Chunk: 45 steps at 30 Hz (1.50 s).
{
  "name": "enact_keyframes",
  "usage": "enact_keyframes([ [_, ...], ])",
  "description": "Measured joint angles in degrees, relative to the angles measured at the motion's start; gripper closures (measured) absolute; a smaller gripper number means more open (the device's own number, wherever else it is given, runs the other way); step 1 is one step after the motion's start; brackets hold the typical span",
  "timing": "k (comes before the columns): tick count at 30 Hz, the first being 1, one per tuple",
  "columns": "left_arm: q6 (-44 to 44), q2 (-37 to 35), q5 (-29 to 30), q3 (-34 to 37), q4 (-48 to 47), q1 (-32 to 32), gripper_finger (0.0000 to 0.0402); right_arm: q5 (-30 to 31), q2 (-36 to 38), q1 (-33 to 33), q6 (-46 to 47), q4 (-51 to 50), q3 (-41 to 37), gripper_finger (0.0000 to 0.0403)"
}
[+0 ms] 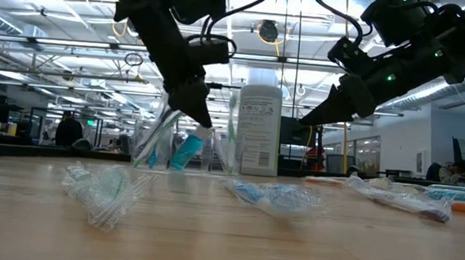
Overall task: Pick & Place toothbrushing station
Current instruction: Adjust the blue mouthwash in the transparent organizer
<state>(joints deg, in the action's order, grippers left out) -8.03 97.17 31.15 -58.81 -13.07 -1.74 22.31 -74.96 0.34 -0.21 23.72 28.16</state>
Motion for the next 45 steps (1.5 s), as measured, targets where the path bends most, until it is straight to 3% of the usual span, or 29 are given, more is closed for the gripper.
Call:
enact_keyframes([
  [12,-2.36,0.0,2.5,0.0,-0.88,0.09,0.0225,-0.04,-0.01,0.0,0.0,-0.04,0.0,0.0287],
  [19,-2.45,-0.03,8.17,0.0,-3.15,0.59,0.0225,-0.07,-0.02,0.0,0.02,-0.04,0.0,0.0287],
  [30,-2.38,-0.84,8.81,0.0,-5.19,0.63,0.0225,-0.07,0.0,0.0,0.02,-0.04,0.0,0.0287],
  [37,-3.91,-1.54,12.42,0.0,-6.93,0.63,0.0225,-0.09,0.0,0.0,0.02,-0.06,0.0,0.0287],
  [45,1.41,-4.73,12.56,0.04,-13.9,0.63,0.0225,-0.09,0.0,0.0,0.02,-0.37,0.0,0.0287],
])
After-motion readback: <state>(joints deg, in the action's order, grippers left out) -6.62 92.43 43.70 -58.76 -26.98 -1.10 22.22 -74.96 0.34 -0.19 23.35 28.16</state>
